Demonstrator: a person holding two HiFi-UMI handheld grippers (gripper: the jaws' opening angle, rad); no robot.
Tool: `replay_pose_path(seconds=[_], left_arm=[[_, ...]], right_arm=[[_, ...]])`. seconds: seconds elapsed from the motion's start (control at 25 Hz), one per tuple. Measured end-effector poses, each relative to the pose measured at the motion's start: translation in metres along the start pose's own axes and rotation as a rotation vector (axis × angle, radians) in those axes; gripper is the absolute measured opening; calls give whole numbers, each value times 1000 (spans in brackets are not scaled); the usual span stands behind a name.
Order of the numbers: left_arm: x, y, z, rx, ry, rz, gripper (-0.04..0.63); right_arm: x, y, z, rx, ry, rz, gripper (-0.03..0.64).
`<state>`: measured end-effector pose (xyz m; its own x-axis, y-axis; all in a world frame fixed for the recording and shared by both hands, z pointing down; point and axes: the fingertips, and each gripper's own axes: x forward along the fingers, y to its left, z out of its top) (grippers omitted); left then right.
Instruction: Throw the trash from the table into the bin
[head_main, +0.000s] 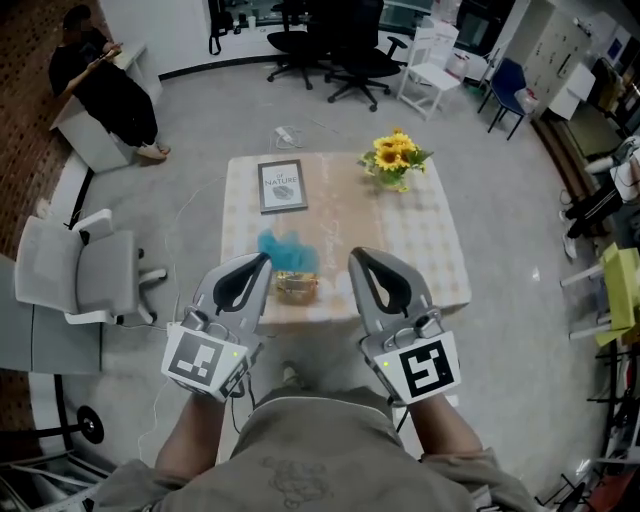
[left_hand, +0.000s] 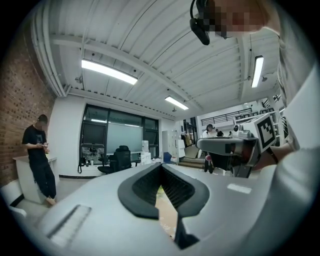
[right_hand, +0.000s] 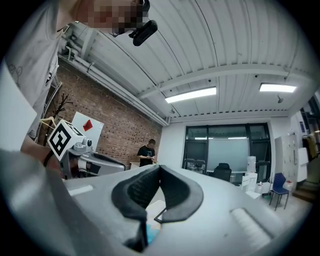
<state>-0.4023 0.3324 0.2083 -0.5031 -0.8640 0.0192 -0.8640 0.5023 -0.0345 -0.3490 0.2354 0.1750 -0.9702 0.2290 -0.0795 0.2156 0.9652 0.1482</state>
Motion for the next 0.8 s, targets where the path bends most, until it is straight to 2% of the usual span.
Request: replay_pose_path(seconds=[0.16,0.28,0.52,0.8], left_arm=[[-5,18,-9,2,25,40,6],[-6,21,-13,-28,19,65,6],[2,13,-4,-37,-15,108,6],[8,12,-6,-36,-3,155,6]], right_arm=[[18,13,-8,9,11,44,3],[22,19,-17,15,24,86,3],[28,7,-26,33,55,149,3],[32,-3,-33,55,49,189,3]])
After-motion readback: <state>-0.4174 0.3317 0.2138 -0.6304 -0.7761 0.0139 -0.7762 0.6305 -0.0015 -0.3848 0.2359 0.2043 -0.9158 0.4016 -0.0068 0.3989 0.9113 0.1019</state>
